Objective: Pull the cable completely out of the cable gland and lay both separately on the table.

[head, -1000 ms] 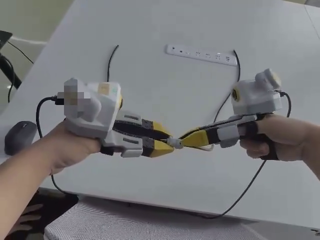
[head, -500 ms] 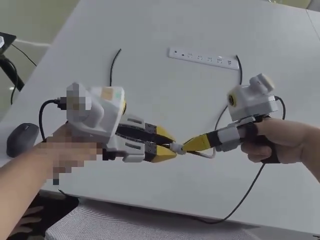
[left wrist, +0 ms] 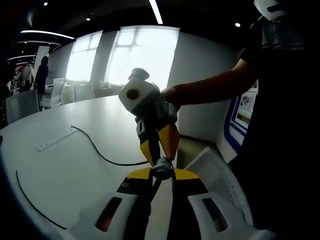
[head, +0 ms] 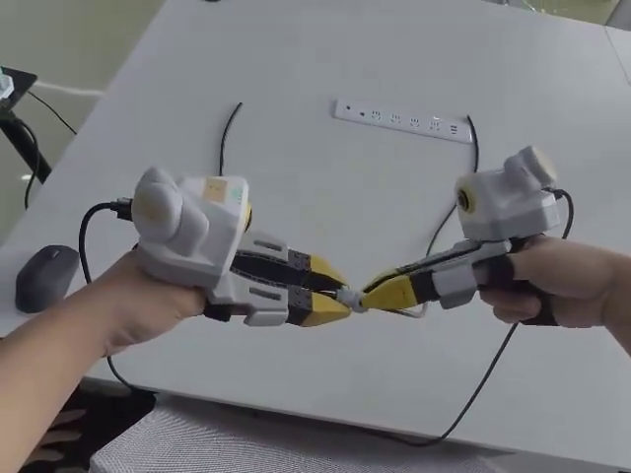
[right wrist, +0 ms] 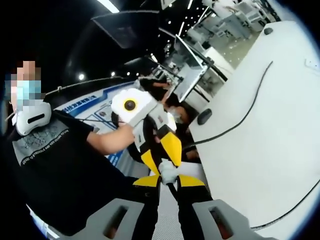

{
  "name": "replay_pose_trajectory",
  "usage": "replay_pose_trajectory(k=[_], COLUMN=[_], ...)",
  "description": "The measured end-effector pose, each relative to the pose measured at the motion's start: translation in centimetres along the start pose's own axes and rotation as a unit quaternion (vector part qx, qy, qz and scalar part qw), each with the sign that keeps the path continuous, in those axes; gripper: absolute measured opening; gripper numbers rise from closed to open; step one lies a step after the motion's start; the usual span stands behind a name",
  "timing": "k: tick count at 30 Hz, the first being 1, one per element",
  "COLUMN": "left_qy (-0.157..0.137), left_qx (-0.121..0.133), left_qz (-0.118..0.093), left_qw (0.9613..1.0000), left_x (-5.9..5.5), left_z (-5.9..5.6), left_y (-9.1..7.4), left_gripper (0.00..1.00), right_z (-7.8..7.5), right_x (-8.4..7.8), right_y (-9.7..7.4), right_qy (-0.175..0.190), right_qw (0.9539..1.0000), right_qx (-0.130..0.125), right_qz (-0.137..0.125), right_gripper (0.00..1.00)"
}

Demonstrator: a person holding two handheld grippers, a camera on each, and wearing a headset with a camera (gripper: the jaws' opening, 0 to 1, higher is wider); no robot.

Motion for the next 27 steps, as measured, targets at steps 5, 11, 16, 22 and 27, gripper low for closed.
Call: replay_pose_trajectory(k=[5, 11, 16, 22, 27], left_qy=[-0.012, -0.027, -0.049, -0.066, -0.093], left_qx=[-0.001, 0.0, -0.003, -0.005, -0.006], left_qz=[-0.006, -0.014, -0.034, -0.043, -0.042], left_qw=[0.9999, 0.9995, 0.9982, 0.9969, 0.9948], left_x=[0.2, 0.2, 0.4, 0.5, 0.4], left_z=[0.1, 0.3, 0.4, 0.3, 0.4], left_y=[-0.2, -0.3, -0.7, -0.8, -0.9], left_gripper=[0.15, 0.14, 0.14, 0.14, 0.14], right_z=[0.2, 0.3, 0.6, 0.9, 0.9], right_x=[0.5, 0.8, 1.4, 1.5, 1.3], right_y=[0.0, 0.2, 0.2, 0.4, 0.6], right_qy=[-0.067, -0.152, -0.234, -0.326, -0.4], right_qw=[0.9968, 0.983, 0.9614, 0.9236, 0.8837], right_qx=[-0.032, -0.07, -0.104, -0.142, -0.18], right_qz=[0.029, 0.075, 0.1, 0.143, 0.162], right_gripper=[0.08, 0.08, 0.08, 0.08, 0.08])
Point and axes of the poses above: the centre of the closed fingertips' face, and the gripper's own axes: y roughly forward along the fingers, z roughly to its left, x roughly out of its top, the point moved 2 cm from there along -y, roughly backward along the fingers, and after that the axes turned 15 degrees about -y, right-handed, at the moved point
